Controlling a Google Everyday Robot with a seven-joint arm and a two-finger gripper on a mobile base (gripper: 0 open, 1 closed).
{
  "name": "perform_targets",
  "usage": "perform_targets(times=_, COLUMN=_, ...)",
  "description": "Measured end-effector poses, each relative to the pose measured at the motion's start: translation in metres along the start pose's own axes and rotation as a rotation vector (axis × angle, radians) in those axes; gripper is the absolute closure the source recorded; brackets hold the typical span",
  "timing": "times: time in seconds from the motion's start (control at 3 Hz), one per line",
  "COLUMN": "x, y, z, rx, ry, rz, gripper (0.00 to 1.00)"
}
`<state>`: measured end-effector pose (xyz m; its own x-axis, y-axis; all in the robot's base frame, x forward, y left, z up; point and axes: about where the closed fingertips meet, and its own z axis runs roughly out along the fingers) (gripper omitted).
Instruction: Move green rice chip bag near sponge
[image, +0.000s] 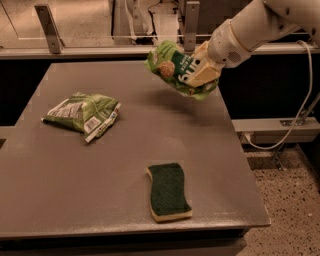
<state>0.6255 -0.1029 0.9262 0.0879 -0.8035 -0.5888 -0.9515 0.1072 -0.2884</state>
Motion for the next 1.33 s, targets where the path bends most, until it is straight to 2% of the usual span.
perform_targets(times=0.33, x=-0.006, y=0.007, z=-0.035, rx=-0.029, ry=-0.009, rz=-0.057, gripper=1.00)
perform_targets(times=0.67, x=-0.013, y=0.057, z=-0.060, rx=-0.151, ry=0.005, rz=-0.132, gripper=1.00)
perform_targets(times=1.0, x=-0.005, y=0.108, z=-0.077, rx=-0.225, ry=-0.020, rz=-0.136, gripper=1.00)
perform_targets(times=1.33, x=0.005, y=0.153, z=-0.084, rx=-0.276, ry=-0.087, rz=-0.107, gripper=1.00)
